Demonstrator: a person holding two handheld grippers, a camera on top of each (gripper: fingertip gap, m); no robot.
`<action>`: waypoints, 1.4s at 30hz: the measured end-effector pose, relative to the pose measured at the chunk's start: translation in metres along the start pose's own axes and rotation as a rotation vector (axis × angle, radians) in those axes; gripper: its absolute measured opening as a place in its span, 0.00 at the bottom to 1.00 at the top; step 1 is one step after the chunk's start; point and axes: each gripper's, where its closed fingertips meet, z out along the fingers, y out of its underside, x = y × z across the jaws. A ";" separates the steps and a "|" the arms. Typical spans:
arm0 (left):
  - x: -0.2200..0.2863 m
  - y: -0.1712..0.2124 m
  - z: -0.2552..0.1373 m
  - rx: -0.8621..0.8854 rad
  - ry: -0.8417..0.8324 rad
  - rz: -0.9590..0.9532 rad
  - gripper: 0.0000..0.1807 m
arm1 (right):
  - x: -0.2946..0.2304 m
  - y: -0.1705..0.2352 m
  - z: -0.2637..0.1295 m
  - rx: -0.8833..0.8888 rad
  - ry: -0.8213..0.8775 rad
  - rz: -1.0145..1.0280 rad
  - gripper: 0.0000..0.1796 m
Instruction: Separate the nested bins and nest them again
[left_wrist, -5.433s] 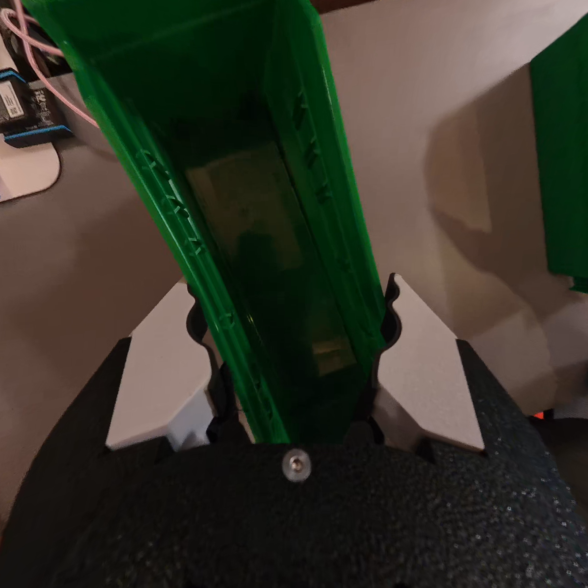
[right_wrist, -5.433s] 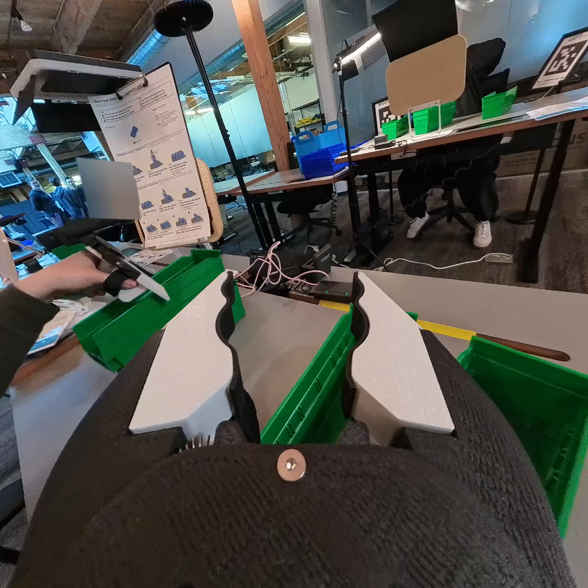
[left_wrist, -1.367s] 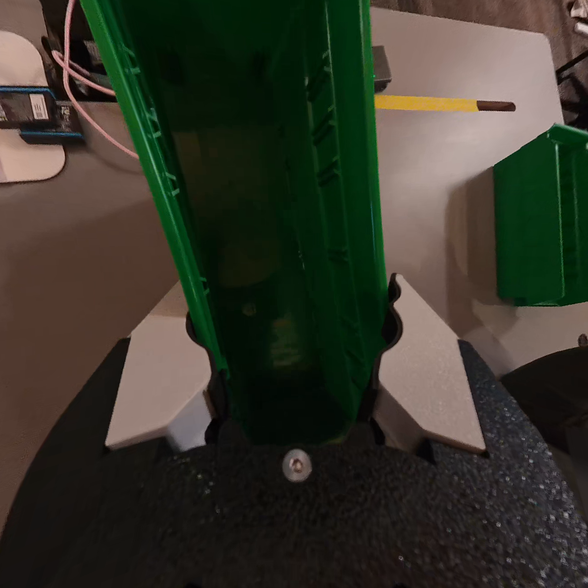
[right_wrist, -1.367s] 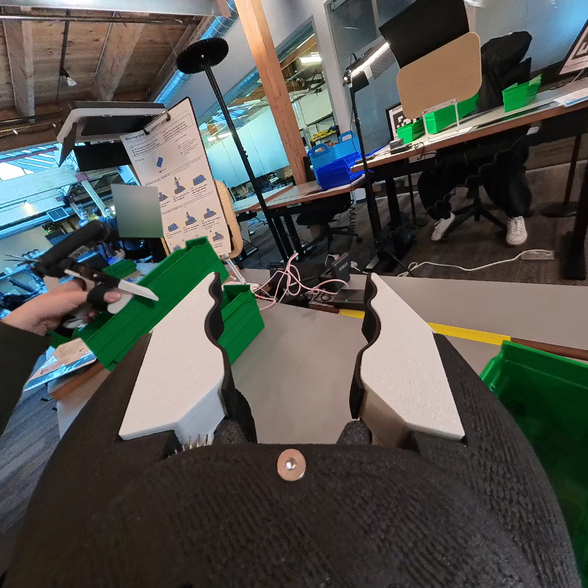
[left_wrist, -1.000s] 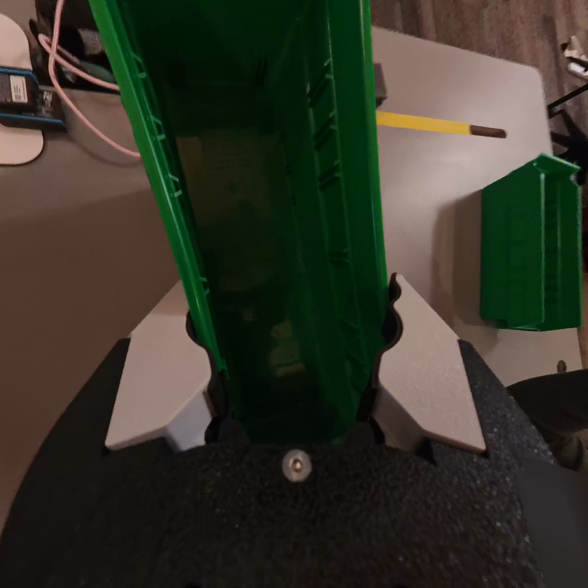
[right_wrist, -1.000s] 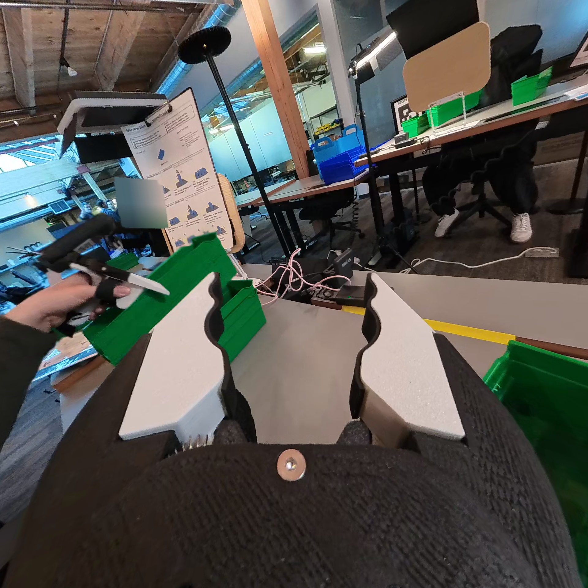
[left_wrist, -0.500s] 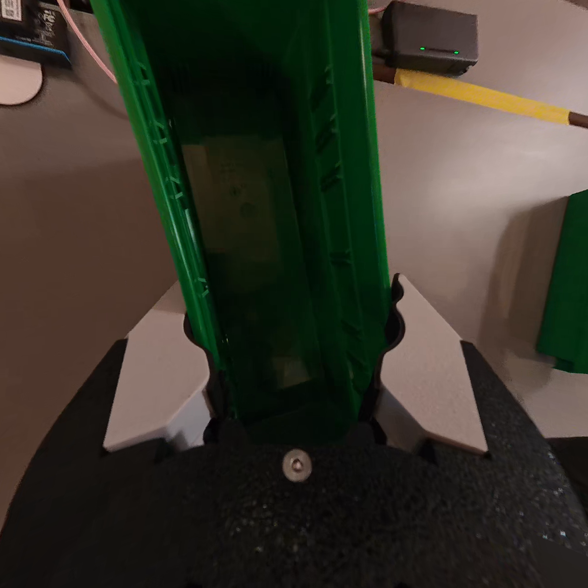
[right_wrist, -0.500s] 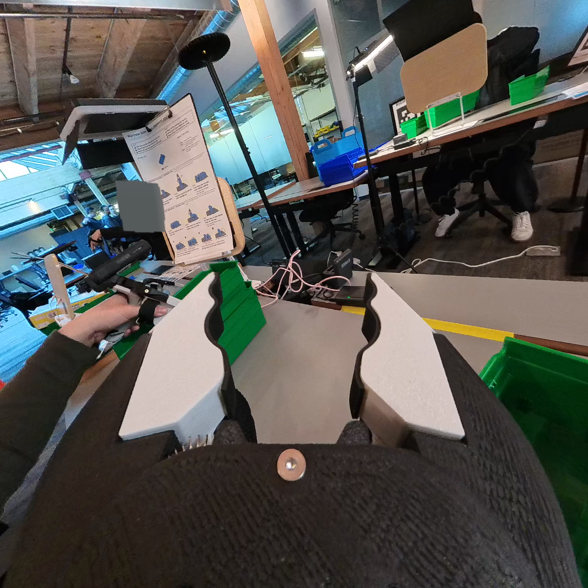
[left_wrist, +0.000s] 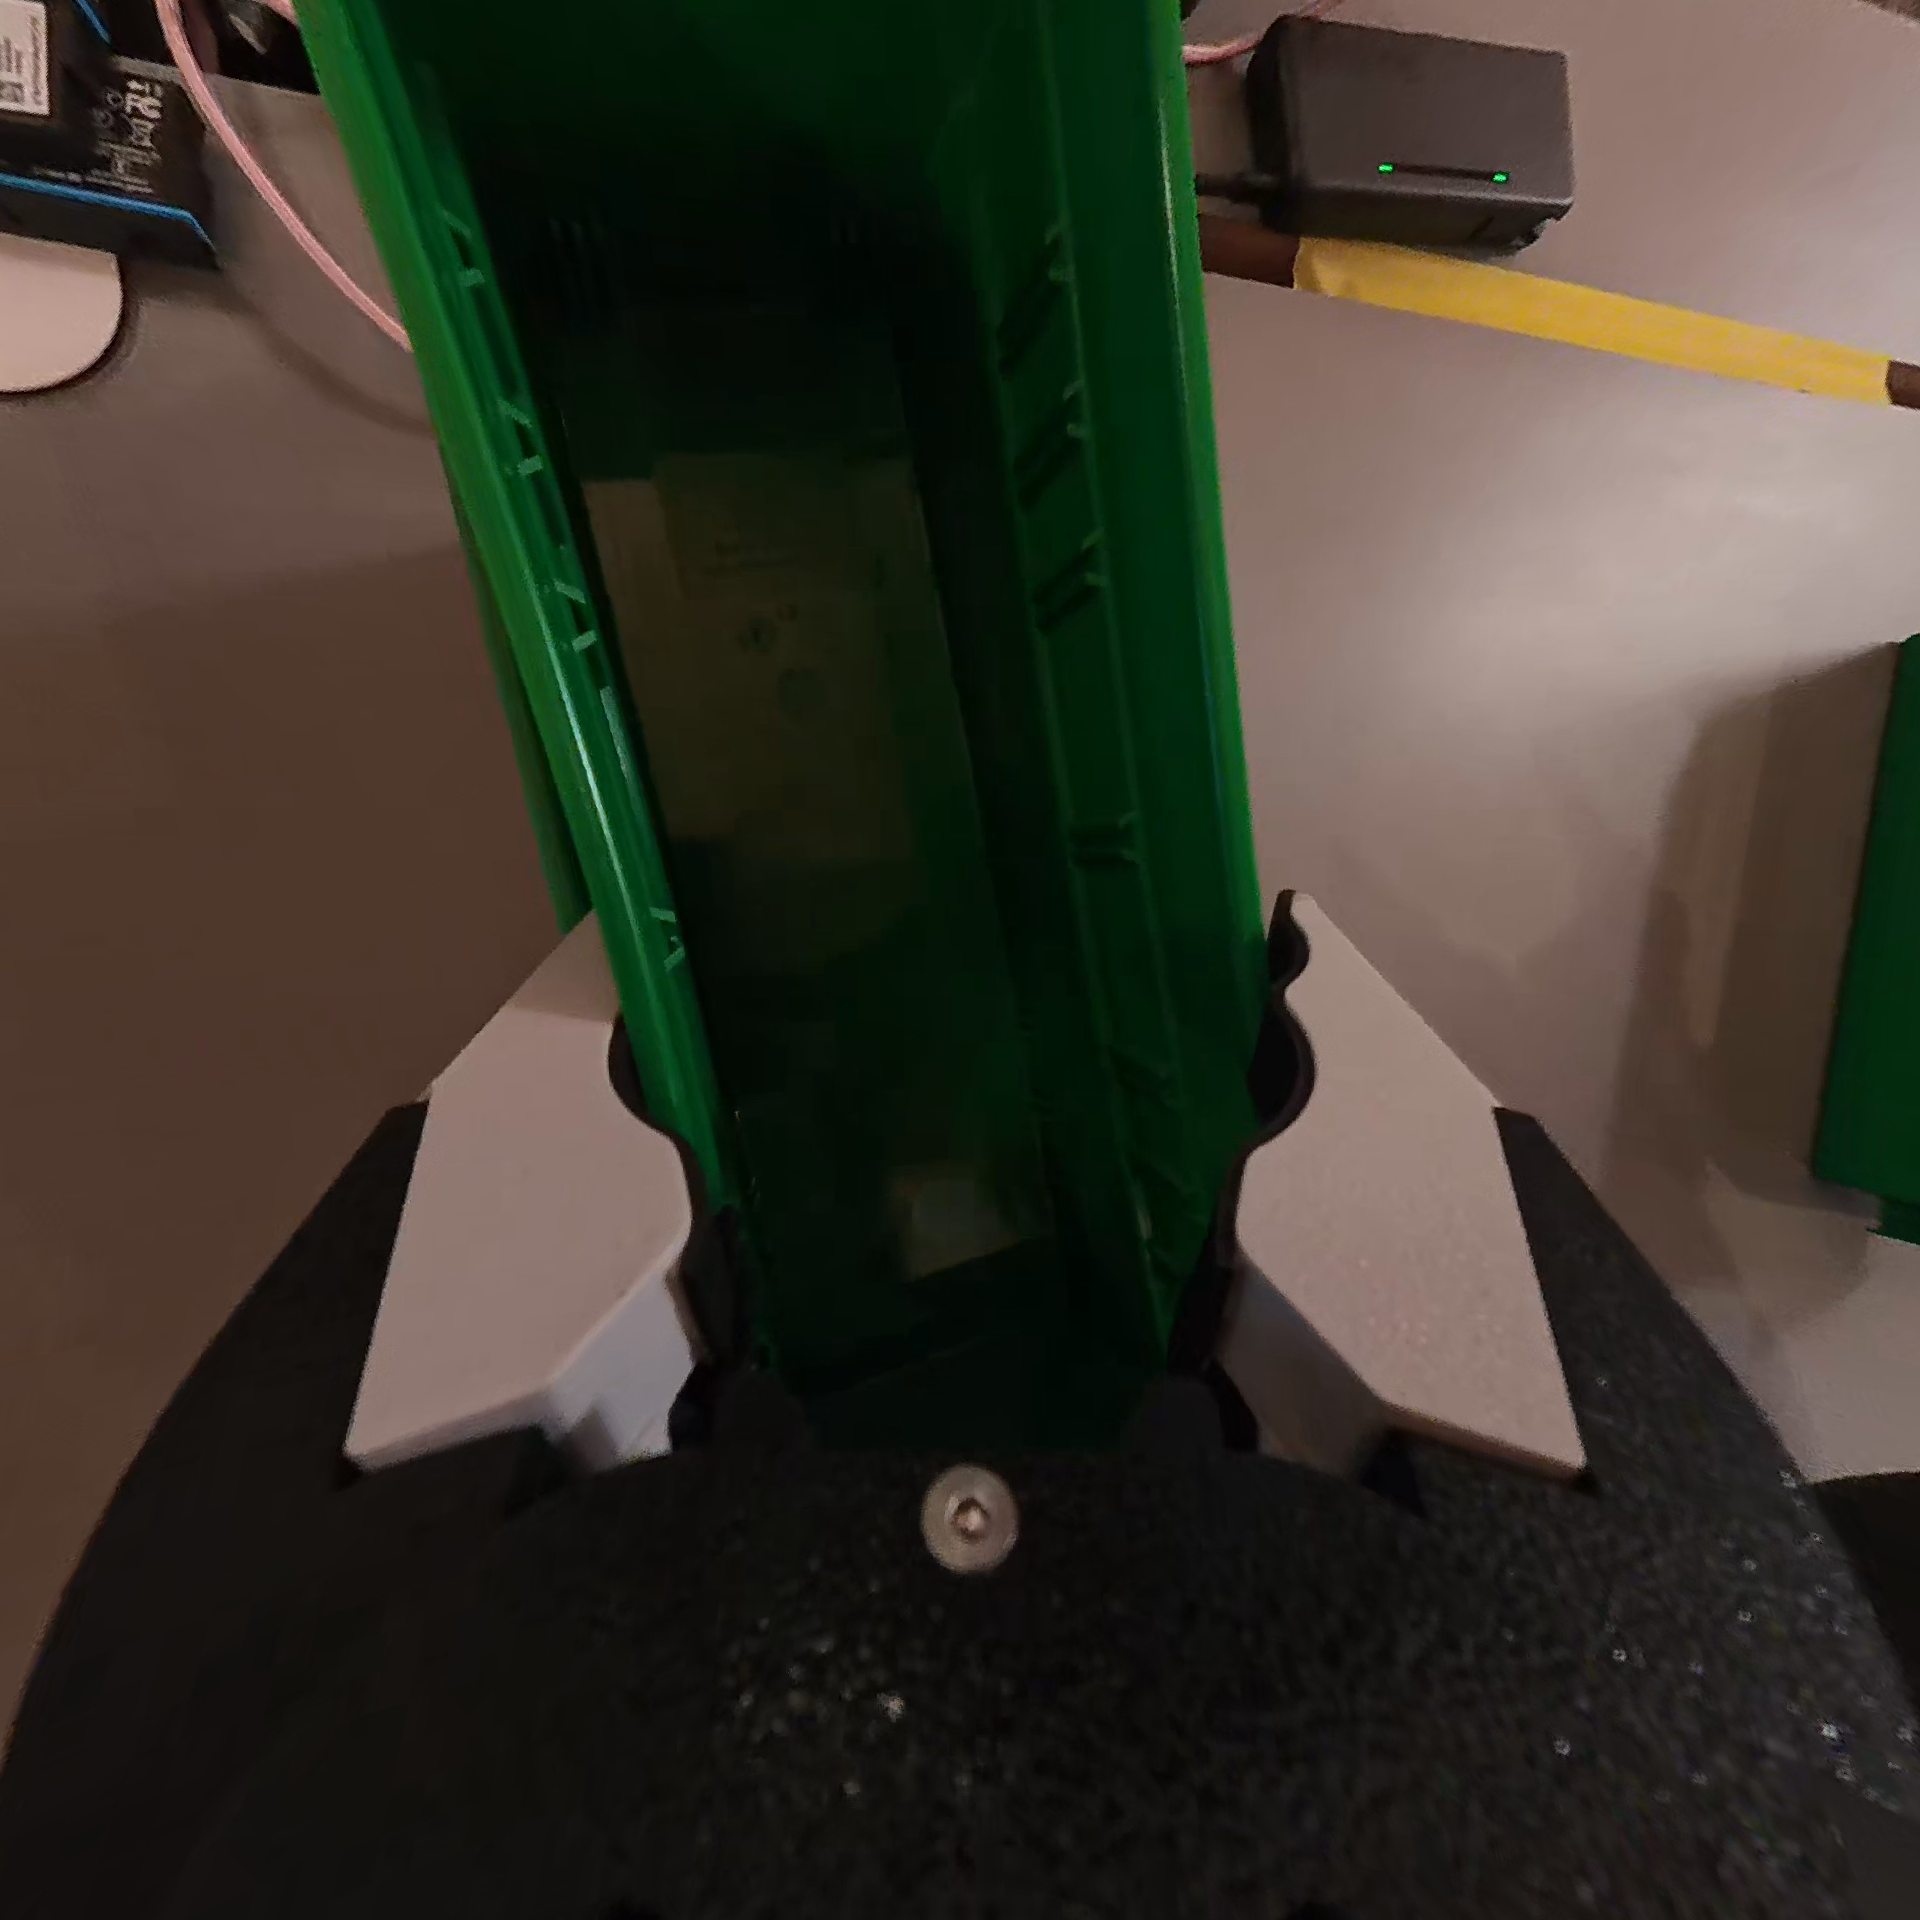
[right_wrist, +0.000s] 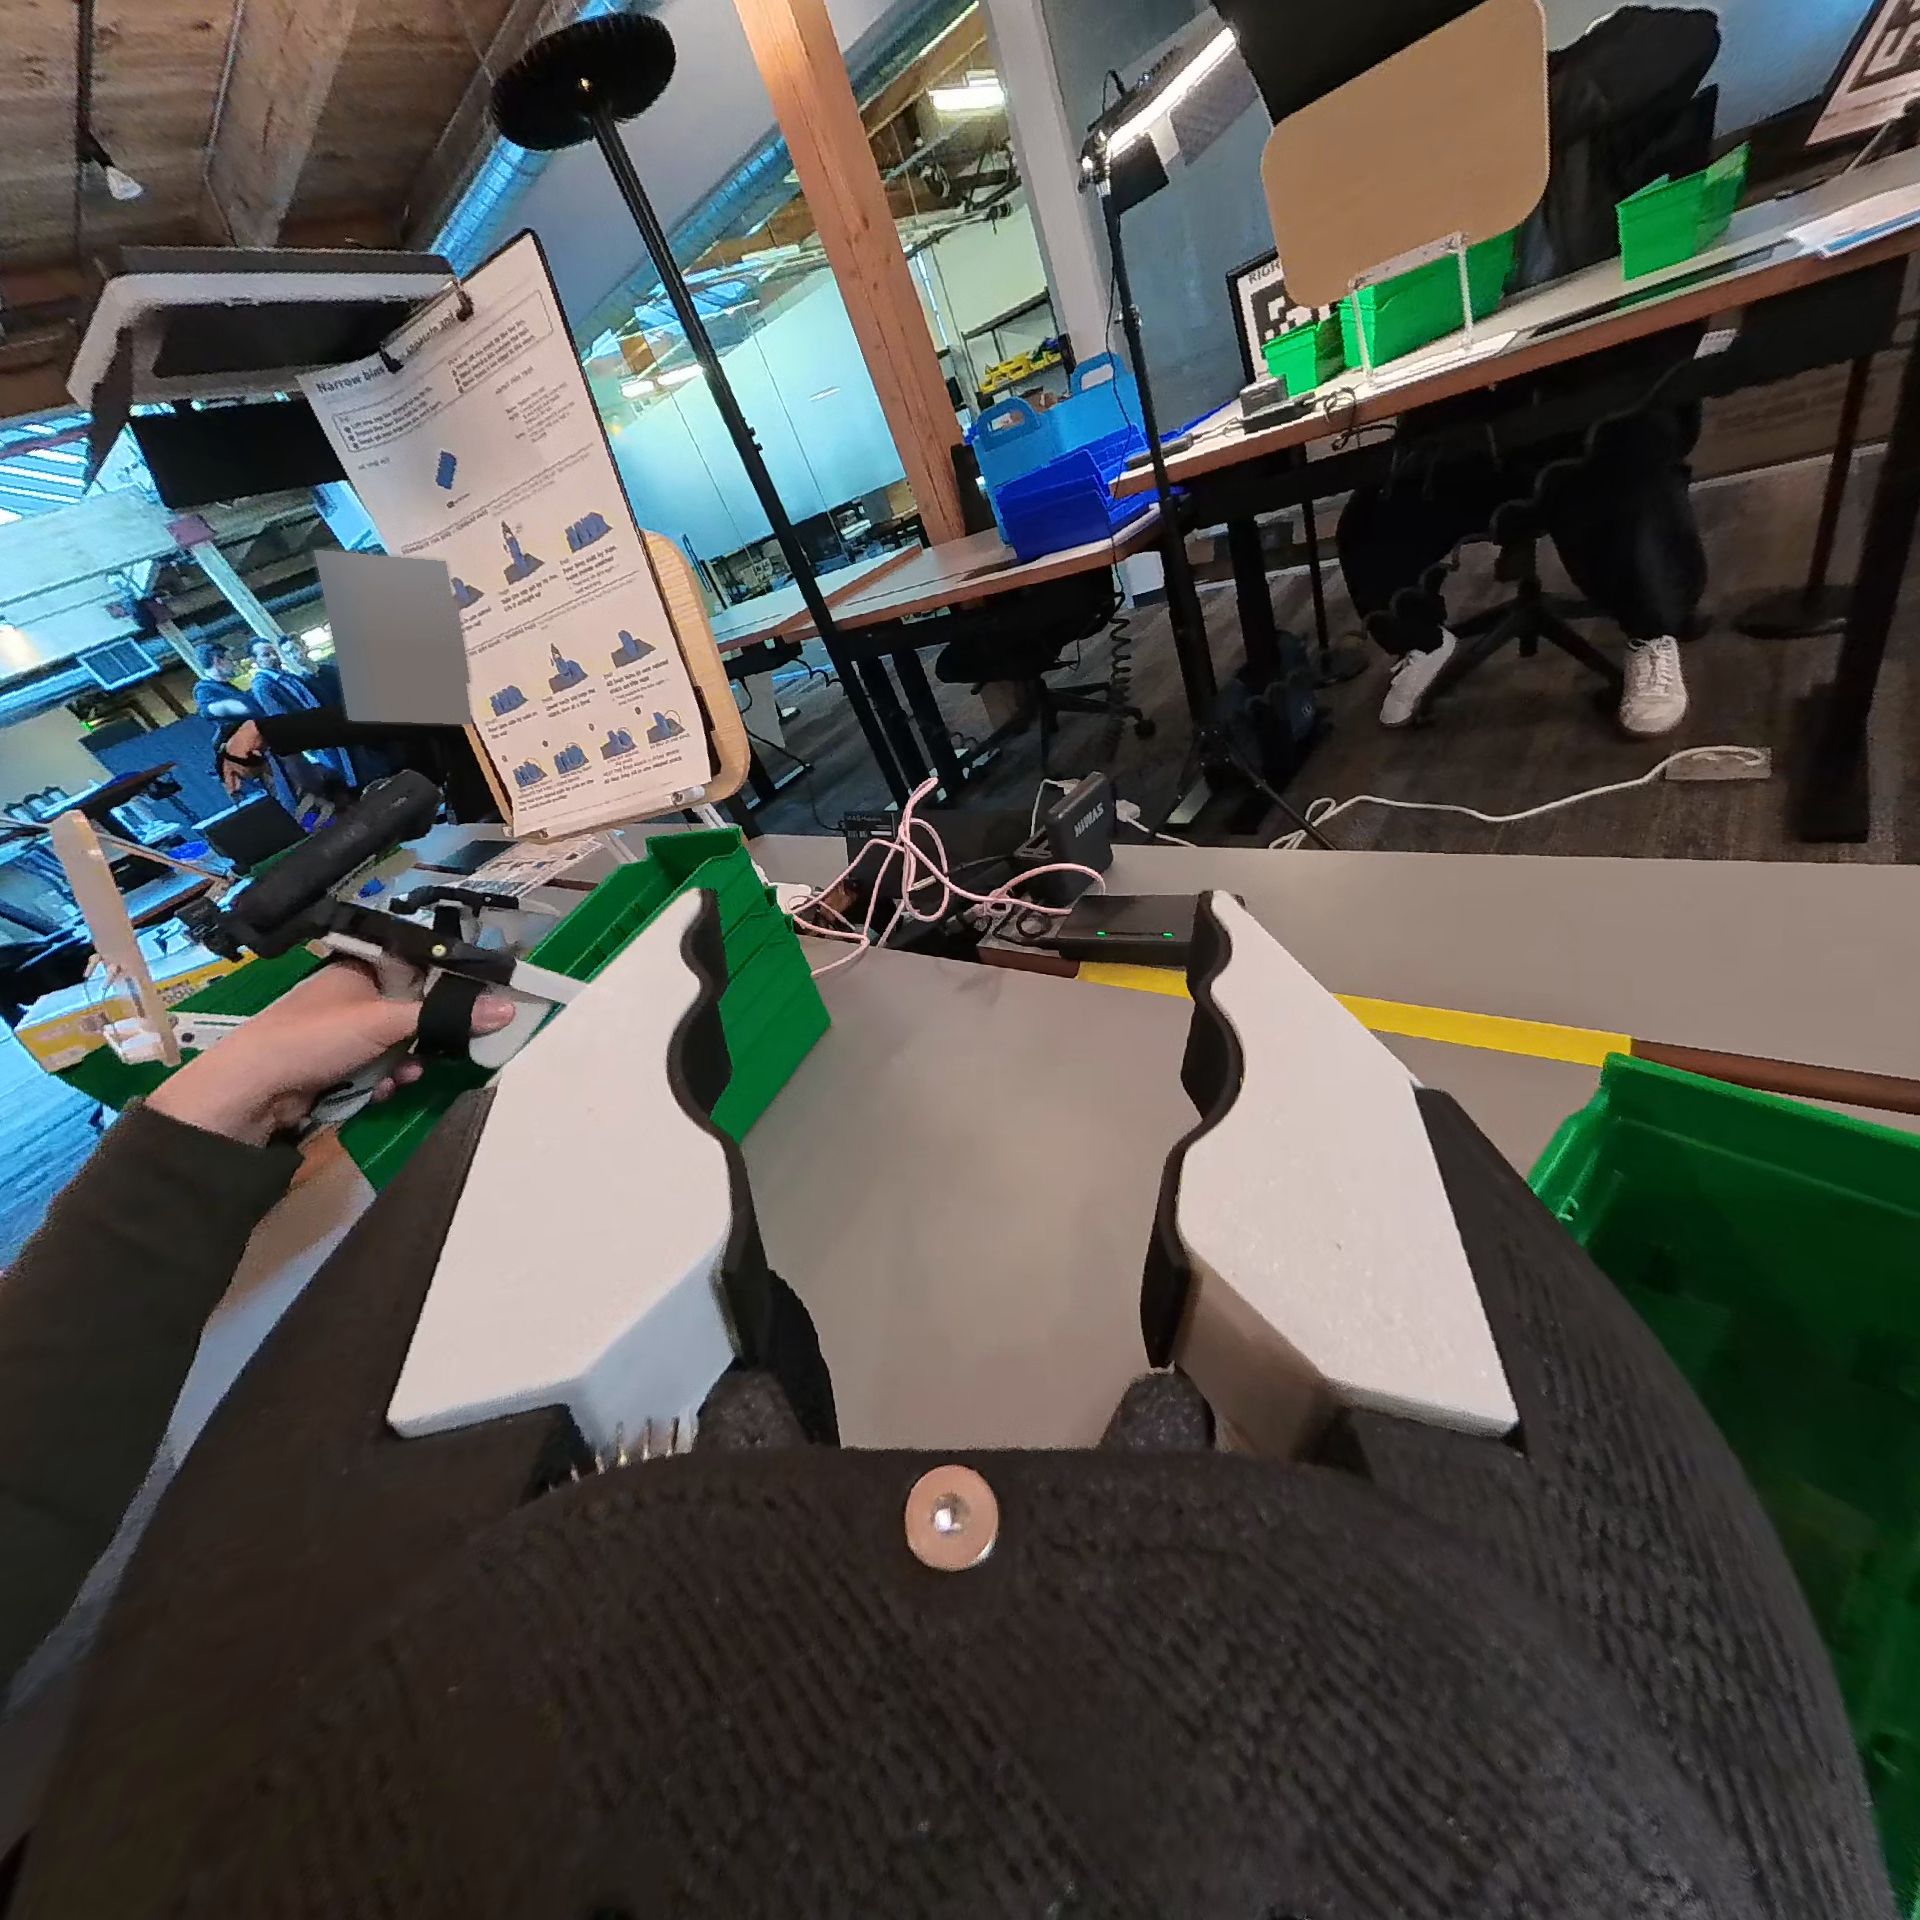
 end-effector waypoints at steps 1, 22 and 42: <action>0.000 0.001 0.000 -0.006 -0.002 0.002 0.63 | 0.000 0.001 0.000 -0.003 0.000 -0.001 0.50; 0.003 0.007 -0.006 -0.117 0.015 0.036 0.65 | 0.006 0.006 0.005 -0.034 0.028 -0.005 0.50; 0.023 0.003 -0.012 -0.015 0.277 0.021 0.86 | 0.006 0.006 0.004 -0.036 0.042 -0.020 0.50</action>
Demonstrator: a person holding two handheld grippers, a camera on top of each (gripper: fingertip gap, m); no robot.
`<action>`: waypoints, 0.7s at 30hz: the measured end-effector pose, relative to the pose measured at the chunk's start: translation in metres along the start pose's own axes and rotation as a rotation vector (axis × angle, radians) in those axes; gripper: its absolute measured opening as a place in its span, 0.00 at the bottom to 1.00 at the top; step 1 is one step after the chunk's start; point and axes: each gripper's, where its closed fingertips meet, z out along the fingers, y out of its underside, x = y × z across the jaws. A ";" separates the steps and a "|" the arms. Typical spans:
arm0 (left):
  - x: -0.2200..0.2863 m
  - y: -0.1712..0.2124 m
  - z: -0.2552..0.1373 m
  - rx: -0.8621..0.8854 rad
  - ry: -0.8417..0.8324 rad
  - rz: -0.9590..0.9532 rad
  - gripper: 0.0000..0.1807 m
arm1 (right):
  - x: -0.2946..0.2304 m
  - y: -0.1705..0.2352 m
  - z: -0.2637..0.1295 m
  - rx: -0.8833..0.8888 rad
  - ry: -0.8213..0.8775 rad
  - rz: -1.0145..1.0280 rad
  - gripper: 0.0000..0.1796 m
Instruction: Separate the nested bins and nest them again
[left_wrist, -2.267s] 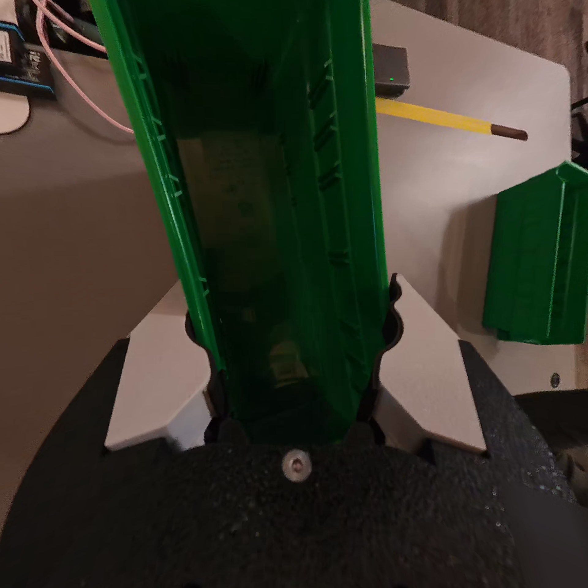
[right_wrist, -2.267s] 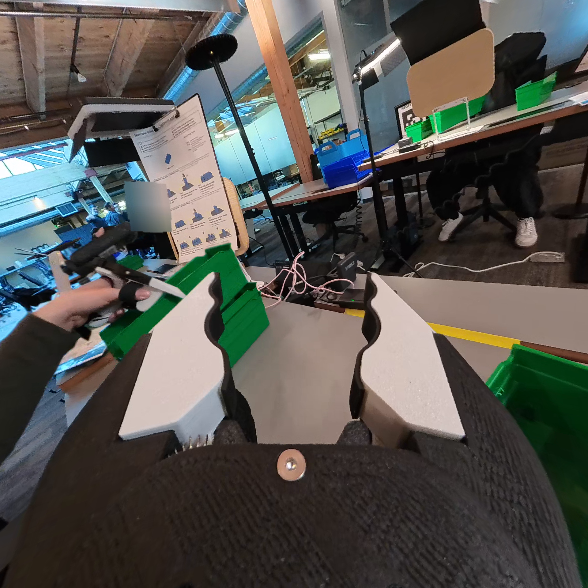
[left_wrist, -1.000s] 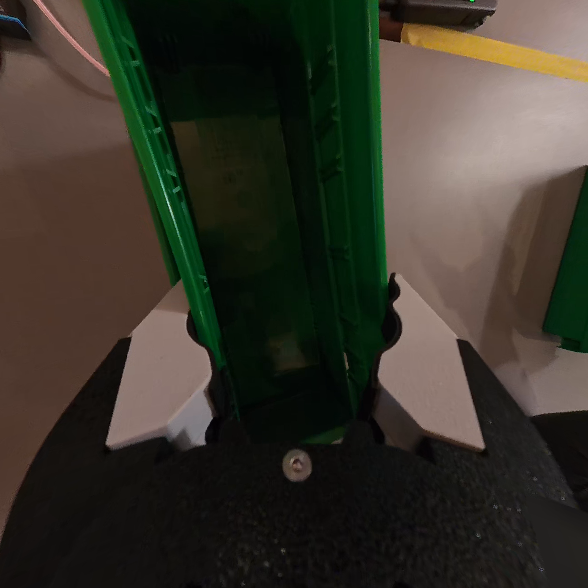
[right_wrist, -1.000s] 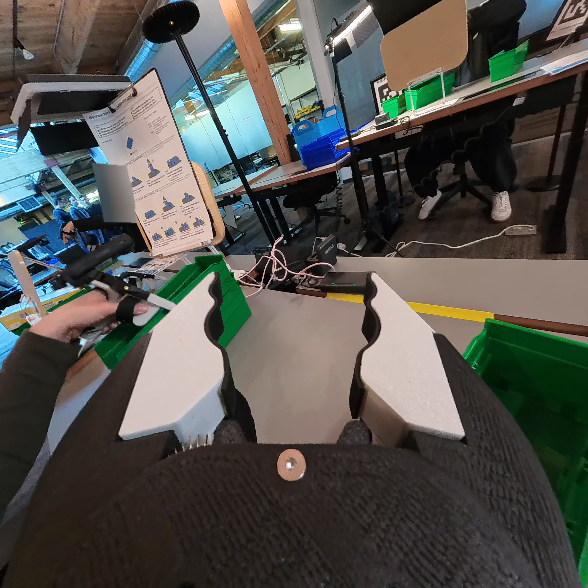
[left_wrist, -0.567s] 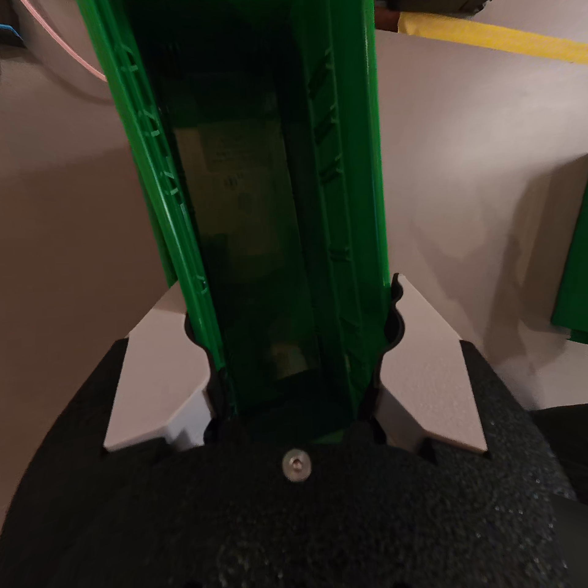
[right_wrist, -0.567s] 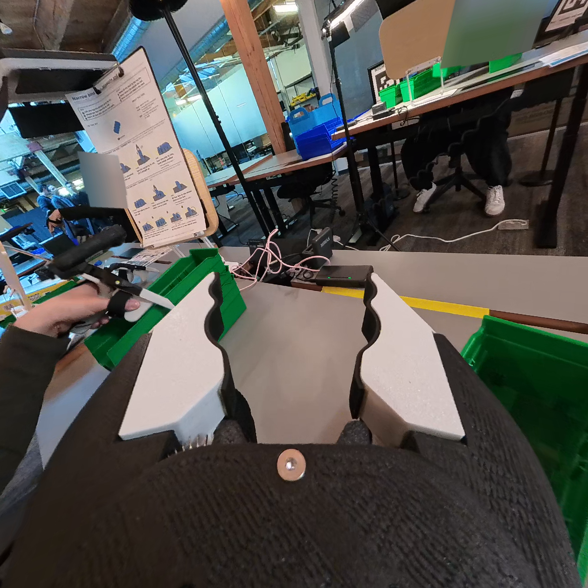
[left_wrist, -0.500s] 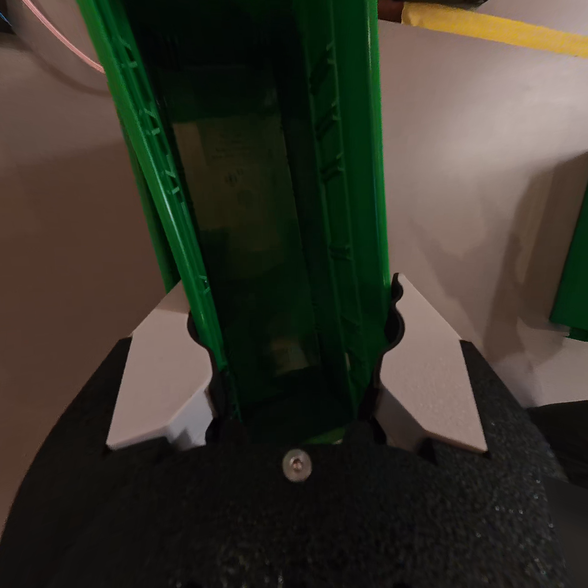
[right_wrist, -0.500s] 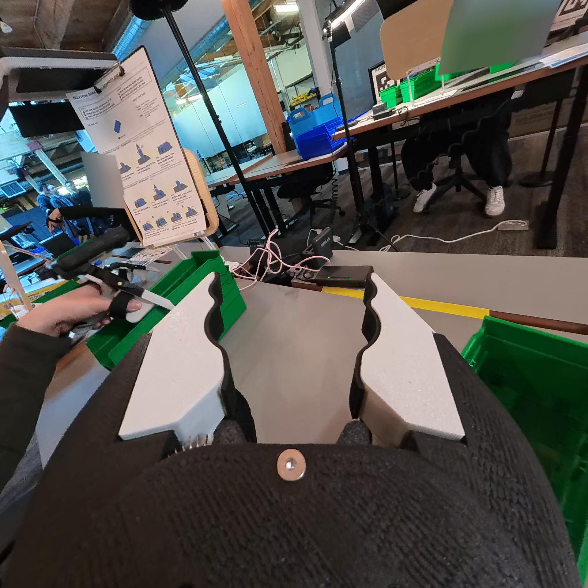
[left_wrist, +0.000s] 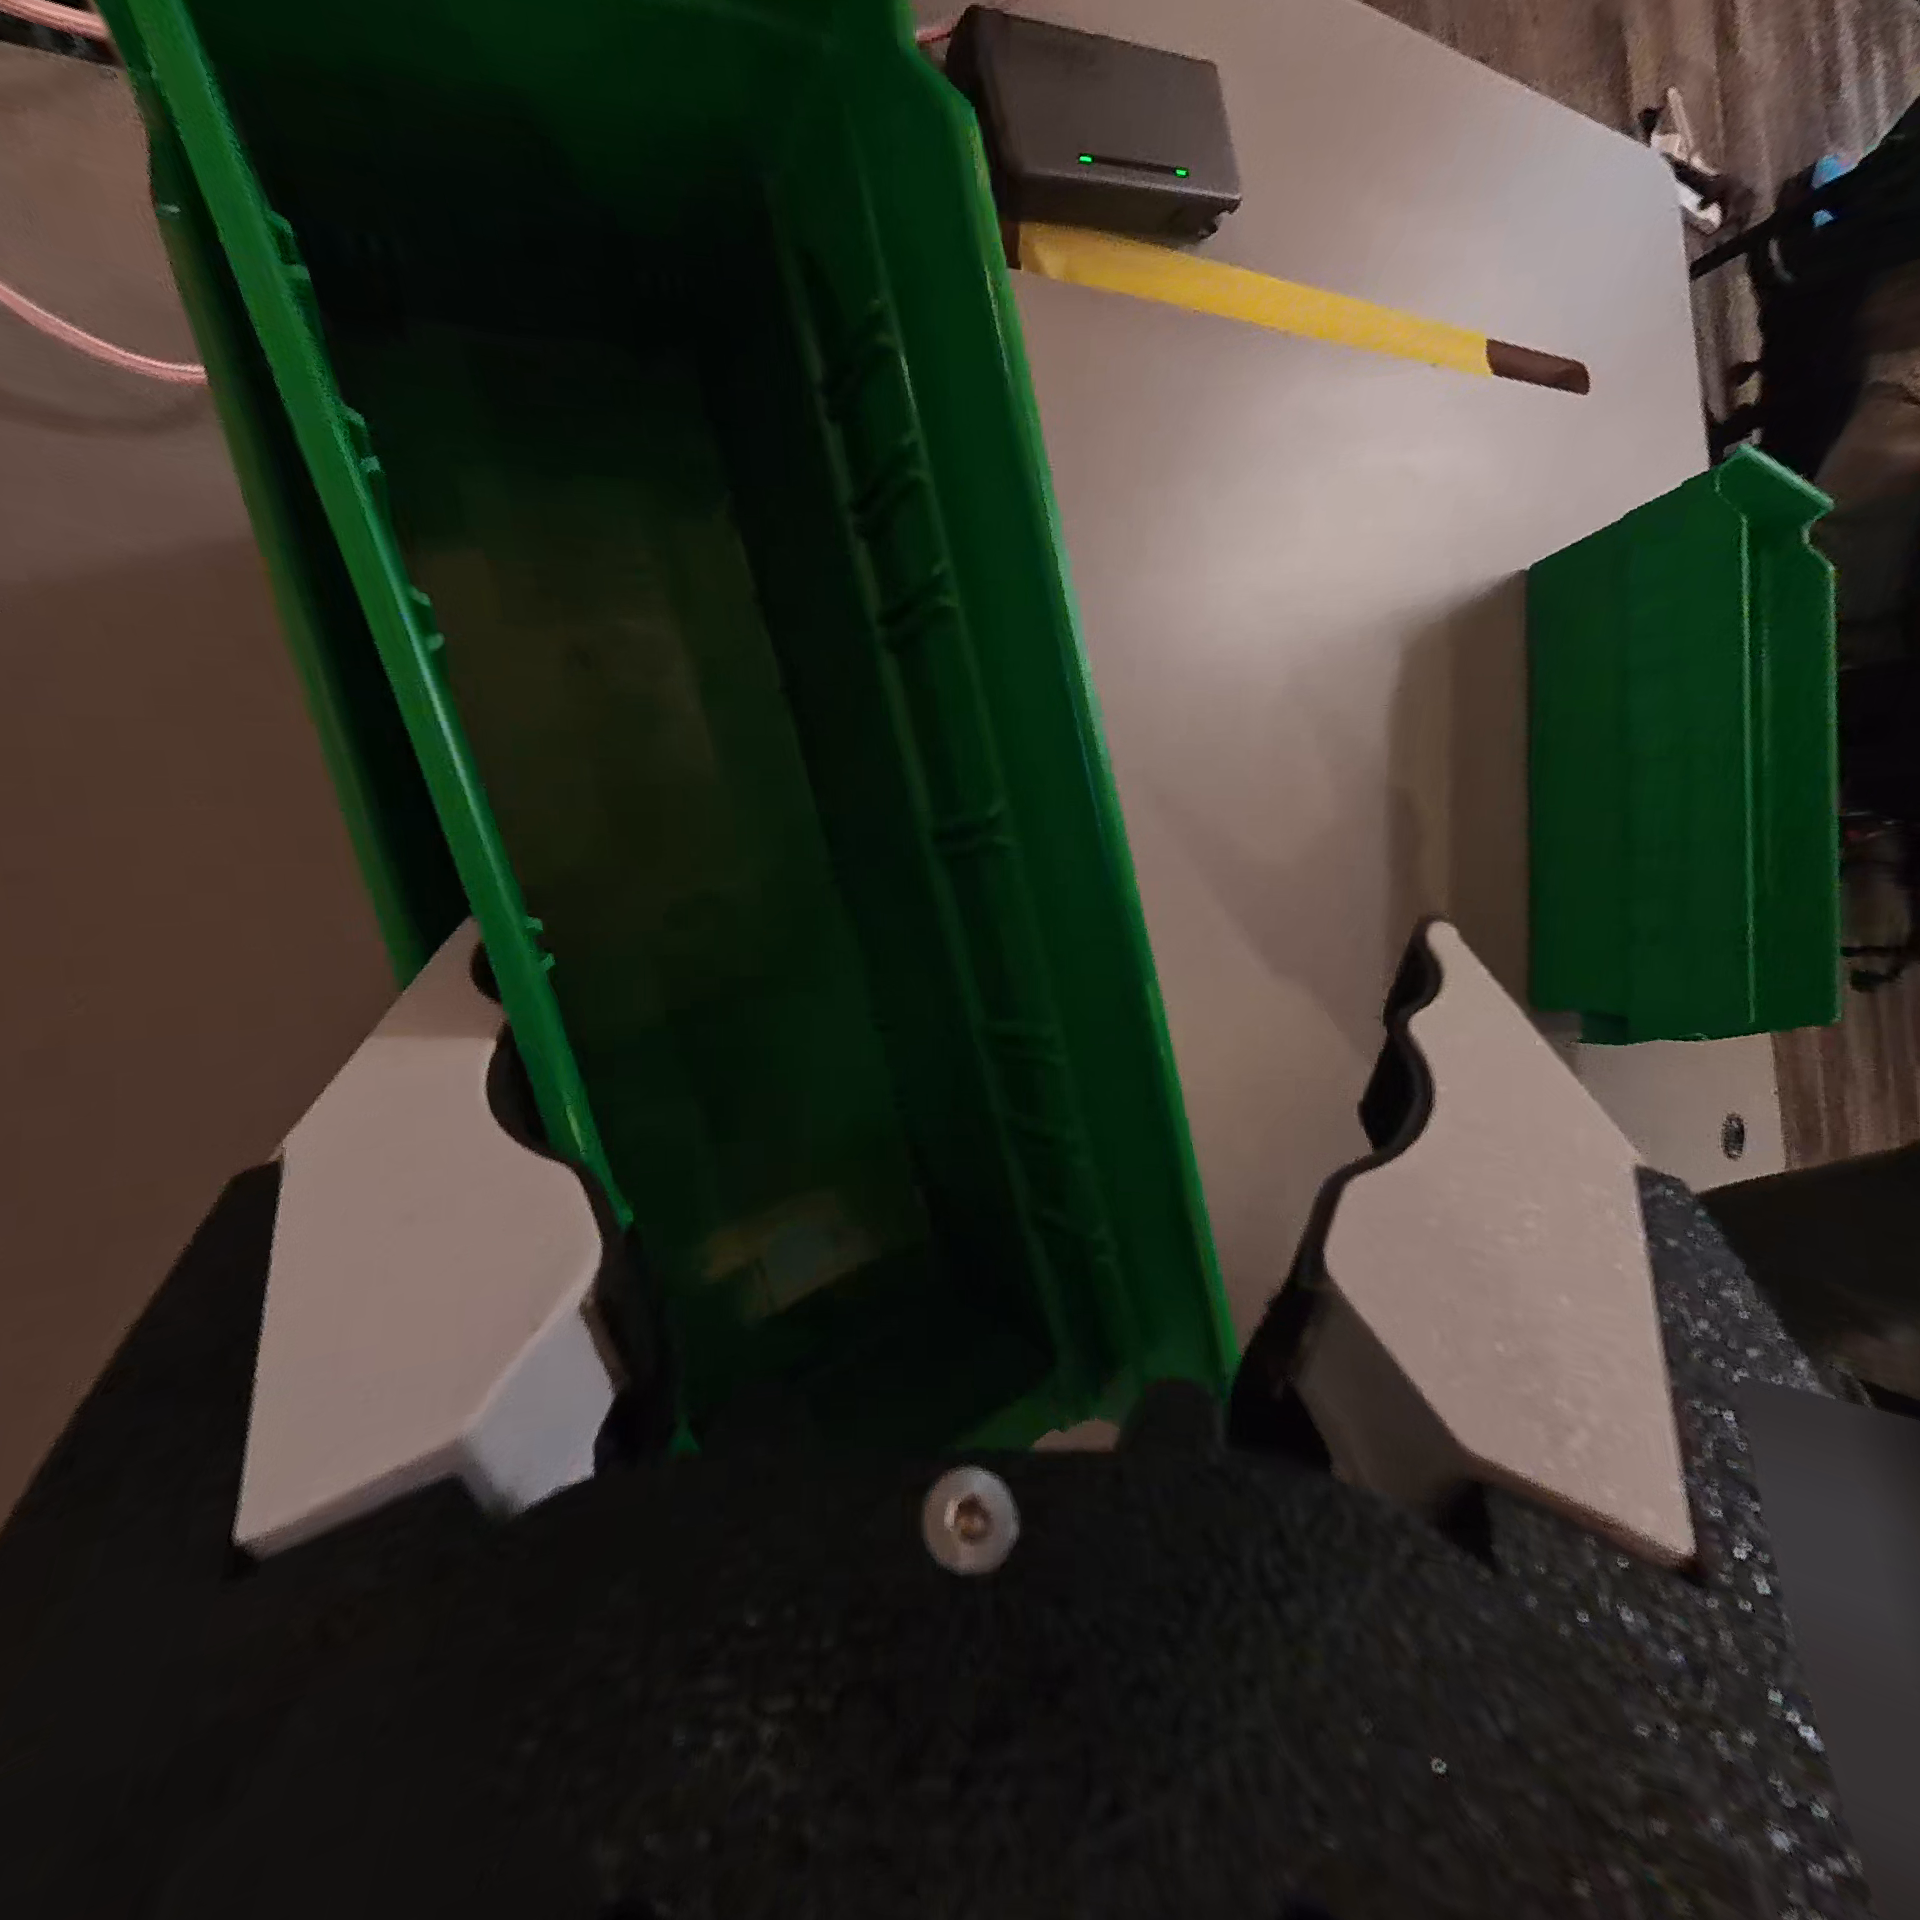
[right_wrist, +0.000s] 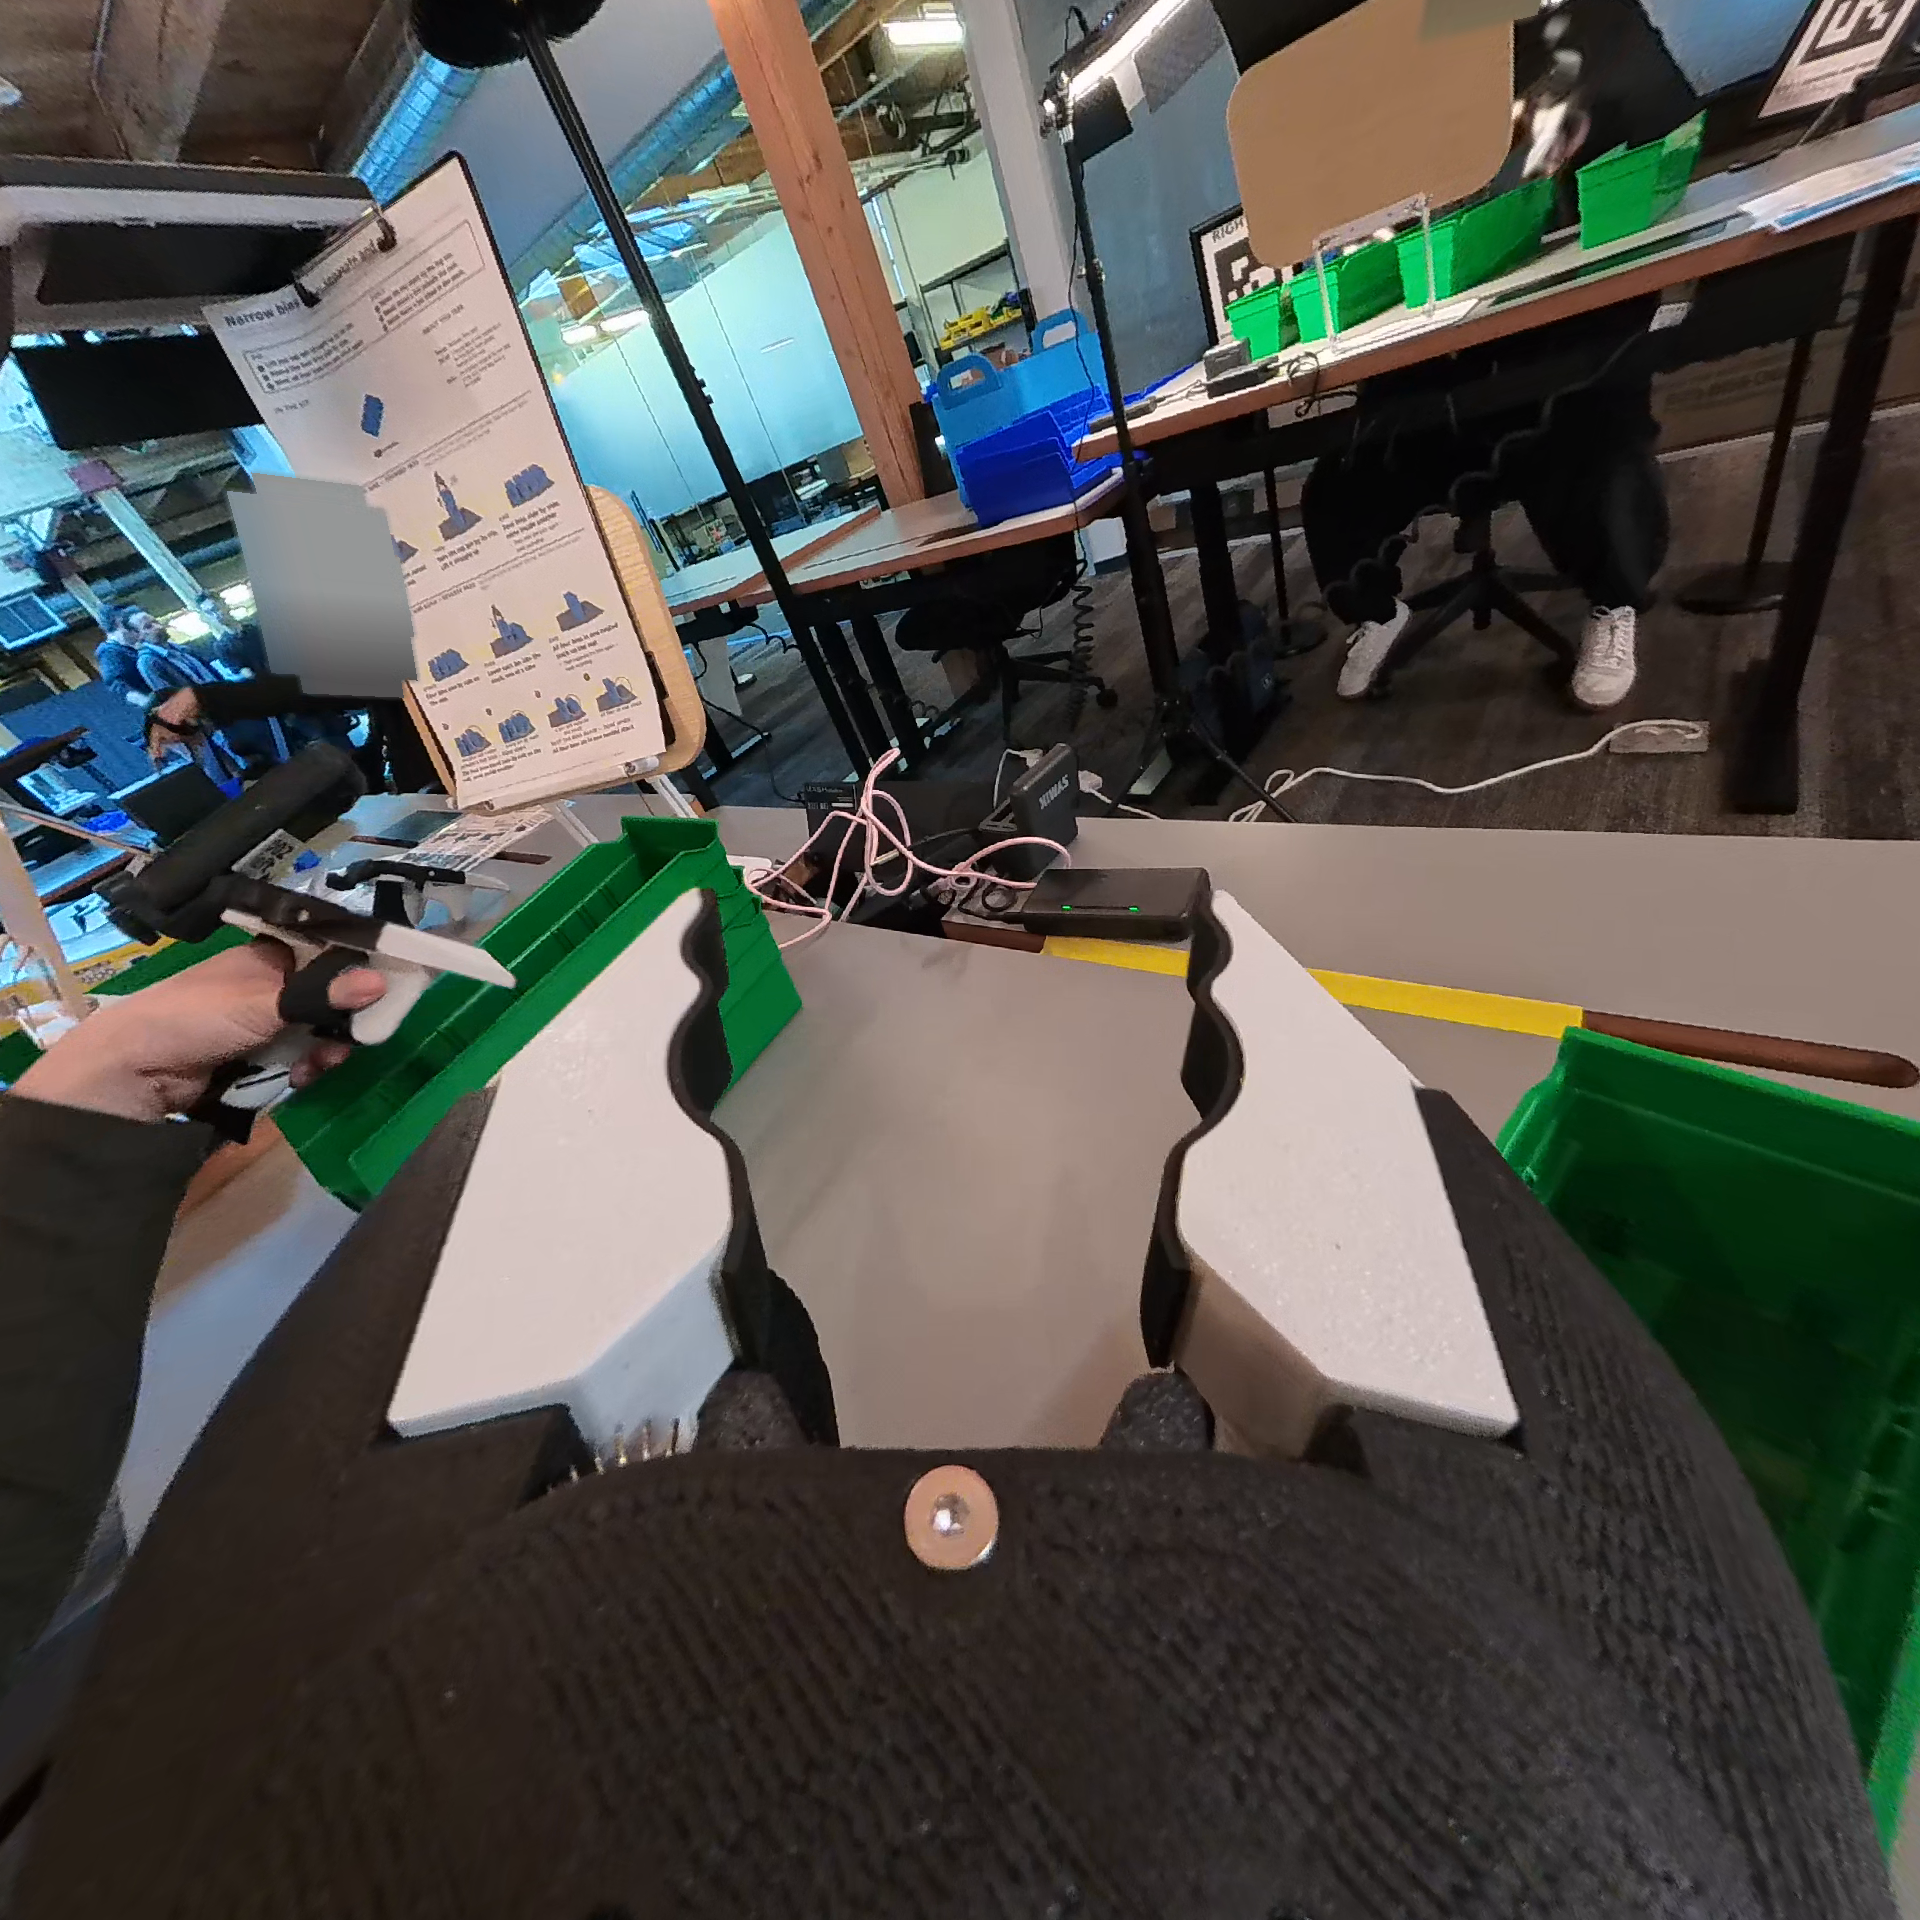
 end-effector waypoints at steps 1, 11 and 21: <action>-0.001 0.000 0.001 -0.001 -0.019 0.005 0.86 | 0.001 0.001 0.001 -0.004 0.003 0.000 0.50; 0.006 0.009 -0.012 -0.104 0.037 -0.029 0.87 | -0.001 0.007 0.009 -0.038 0.012 -0.016 0.50; 0.007 -0.012 -0.051 -0.069 -0.135 0.058 0.86 | -0.002 0.007 0.009 -0.040 0.016 -0.026 0.50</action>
